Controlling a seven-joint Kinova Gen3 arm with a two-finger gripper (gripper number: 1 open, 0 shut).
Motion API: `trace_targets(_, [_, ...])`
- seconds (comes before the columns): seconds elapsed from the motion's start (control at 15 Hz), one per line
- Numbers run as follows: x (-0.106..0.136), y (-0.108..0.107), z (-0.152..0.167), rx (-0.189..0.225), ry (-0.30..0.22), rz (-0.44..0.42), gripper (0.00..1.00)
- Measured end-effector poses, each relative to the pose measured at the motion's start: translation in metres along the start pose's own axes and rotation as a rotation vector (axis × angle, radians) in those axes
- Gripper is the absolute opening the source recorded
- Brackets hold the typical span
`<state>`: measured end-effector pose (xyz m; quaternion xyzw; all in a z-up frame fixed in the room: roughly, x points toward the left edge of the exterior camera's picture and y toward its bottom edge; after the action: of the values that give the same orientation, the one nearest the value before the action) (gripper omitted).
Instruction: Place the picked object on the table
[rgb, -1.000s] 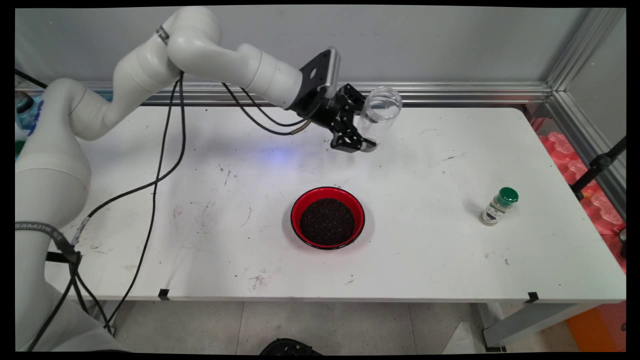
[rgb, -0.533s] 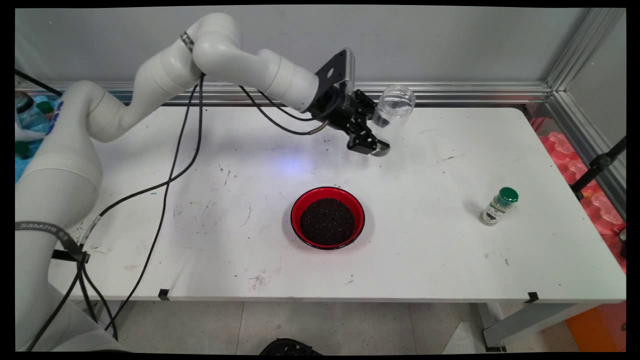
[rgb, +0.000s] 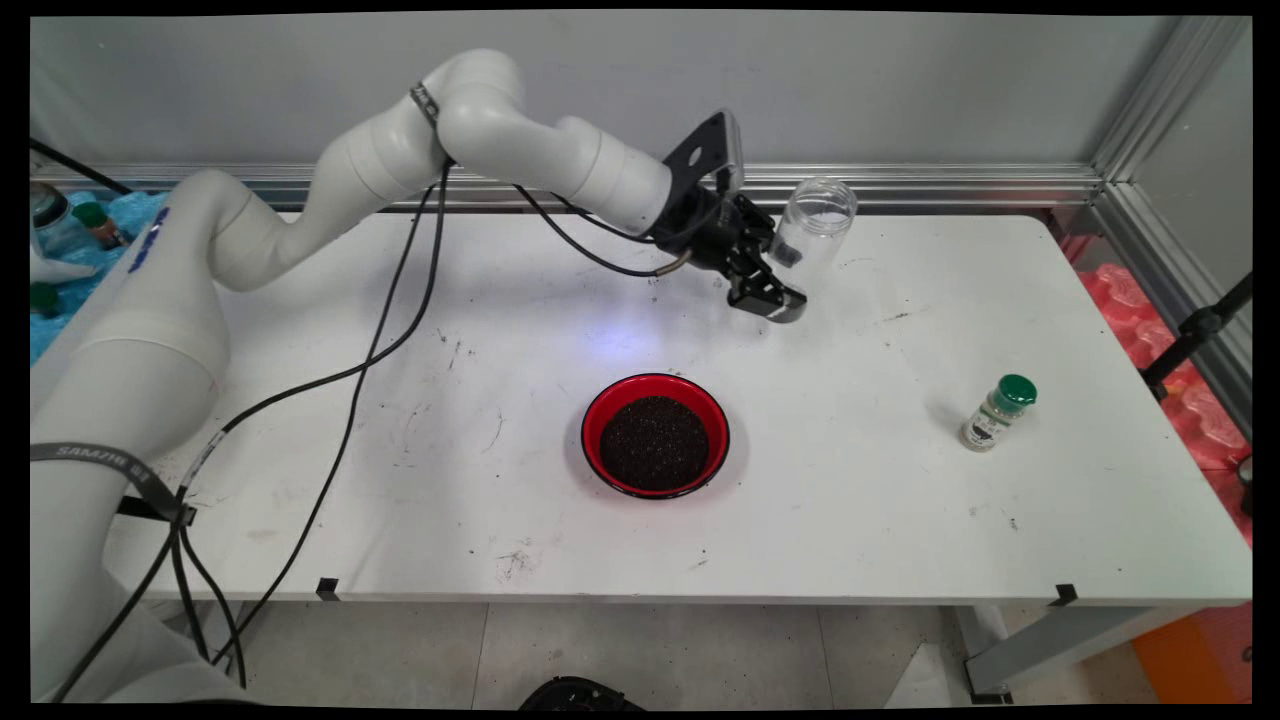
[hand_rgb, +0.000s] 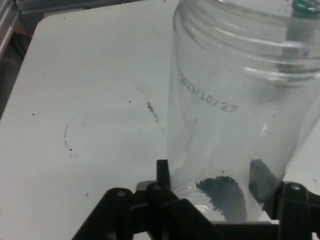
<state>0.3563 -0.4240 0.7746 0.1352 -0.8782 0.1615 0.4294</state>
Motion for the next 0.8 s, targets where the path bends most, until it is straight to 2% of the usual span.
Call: trace_targets(0.8, [-0.007,-0.001,0.052,-0.021,0.003,-0.082,0.00])
